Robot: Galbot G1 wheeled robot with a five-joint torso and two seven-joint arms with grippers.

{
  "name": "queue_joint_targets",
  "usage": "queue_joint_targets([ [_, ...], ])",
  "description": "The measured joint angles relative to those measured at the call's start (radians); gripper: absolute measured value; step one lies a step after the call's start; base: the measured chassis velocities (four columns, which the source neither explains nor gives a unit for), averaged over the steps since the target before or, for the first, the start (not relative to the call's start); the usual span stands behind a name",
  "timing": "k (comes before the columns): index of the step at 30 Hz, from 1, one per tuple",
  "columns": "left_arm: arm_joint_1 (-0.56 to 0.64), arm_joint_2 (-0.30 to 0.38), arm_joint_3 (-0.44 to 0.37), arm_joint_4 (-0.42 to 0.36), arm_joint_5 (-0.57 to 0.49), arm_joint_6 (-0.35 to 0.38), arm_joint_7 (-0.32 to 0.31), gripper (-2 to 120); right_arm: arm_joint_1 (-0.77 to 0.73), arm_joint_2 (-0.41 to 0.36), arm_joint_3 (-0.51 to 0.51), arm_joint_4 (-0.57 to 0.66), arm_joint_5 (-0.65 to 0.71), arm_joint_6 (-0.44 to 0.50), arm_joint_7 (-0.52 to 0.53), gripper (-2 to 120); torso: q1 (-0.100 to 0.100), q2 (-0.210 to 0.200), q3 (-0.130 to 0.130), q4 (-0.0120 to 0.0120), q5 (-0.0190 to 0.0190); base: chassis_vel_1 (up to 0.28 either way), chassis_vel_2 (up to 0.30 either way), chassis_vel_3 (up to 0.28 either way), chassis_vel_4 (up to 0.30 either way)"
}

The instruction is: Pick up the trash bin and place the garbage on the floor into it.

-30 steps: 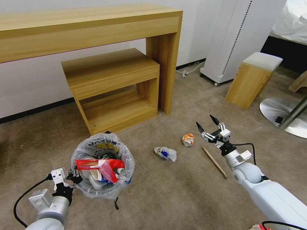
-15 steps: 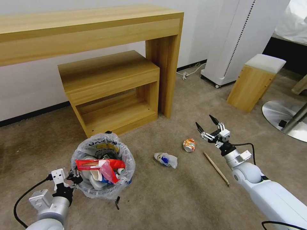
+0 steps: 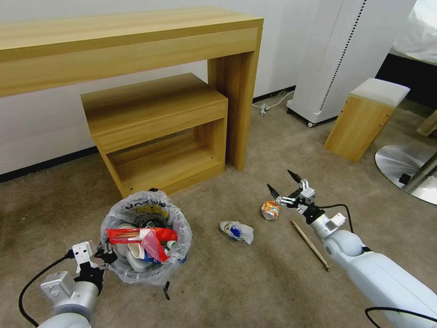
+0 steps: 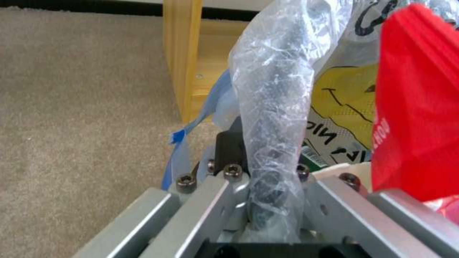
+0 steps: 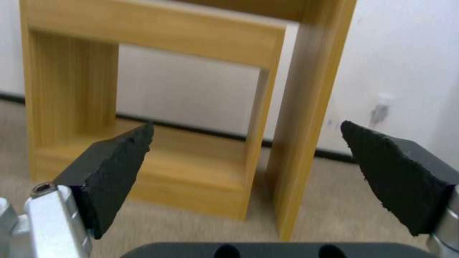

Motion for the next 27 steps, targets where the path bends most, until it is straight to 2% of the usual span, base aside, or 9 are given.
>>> queue_joint_targets([
  [3, -0.003, 0.000, 0.000, 0.005, 0.000, 0.000, 0.000, 1, 0.046, 0.007, -0.085, -0.077, 0.034, -0.022, -0.010, 100, 0.000, 0.000, 0.000, -0.0003, 0.0000, 0.000, 0.000, 0.000, 0.000],
  [6, -0.005, -0.008, 0.000, 0.008, 0.000, -0.001, 0.000, 1, 0.106, 0.048, -0.200, -0.208, 0.076, -0.028, -0.066, 100, 0.000, 0.000, 0.000, -0.0003, 0.0002, 0.000, 0.000, 0.000, 0.000],
  [7, -0.005, -0.008, 0.000, 0.008, 0.000, -0.001, 0.000, 1, 0.106, 0.048, -0.200, -0.208, 0.076, -0.028, -0.066, 100, 0.000, 0.000, 0.000, -0.0003, 0.0002, 0.000, 0.000, 0.000, 0.000],
  [10, -0.002, -0.017, -0.002, 0.009, 0.001, -0.002, -0.001, 1, 0.151, 0.100, -0.296, -0.344, 0.095, -0.024, -0.135, 100, 0.000, 0.000, 0.000, -0.0002, 0.0001, 0.000, 0.000, 0.000, 0.000],
  [11, -0.002, -0.017, -0.002, 0.009, 0.001, -0.002, -0.001, 1, 0.151, 0.100, -0.296, -0.344, 0.095, -0.024, -0.135, 100, 0.000, 0.000, 0.000, -0.0002, 0.0001, 0.000, 0.000, 0.000, 0.000],
  [14, 0.000, -0.026, -0.003, 0.011, 0.004, -0.003, -0.001, 1, 0.184, 0.149, -0.374, -0.459, 0.108, -0.021, -0.209, 100, 0.000, 0.000, 0.000, -0.0003, -0.0002, 0.000, 0.000, 0.000, 0.000],
  [19, 0.003, -0.030, -0.005, 0.010, 0.005, -0.007, -0.001, 1, 0.194, 0.202, -0.412, -0.535, 0.108, -0.021, -0.256, 100, 0.000, 0.000, 0.000, -0.0002, -0.0001, 0.000, 0.000, 0.000, 0.000],
  [22, 0.006, -0.030, -0.010, 0.005, 0.005, -0.009, -0.002, 1, 0.206, 0.276, -0.433, -0.621, 0.096, -0.015, -0.300, 100, 0.000, 0.000, 0.000, -0.0006, 0.0000, 0.000, 0.000, 0.000, 0.000],
  [27, 0.009, -0.032, -0.011, 0.003, 0.004, -0.011, -0.001, 1, 0.226, 0.346, -0.434, -0.694, 0.080, -0.011, -0.326, 100, 0.000, 0.000, 0.000, 0.0000, -0.0001, 0.000, 0.000, 0.000, 0.000],
])
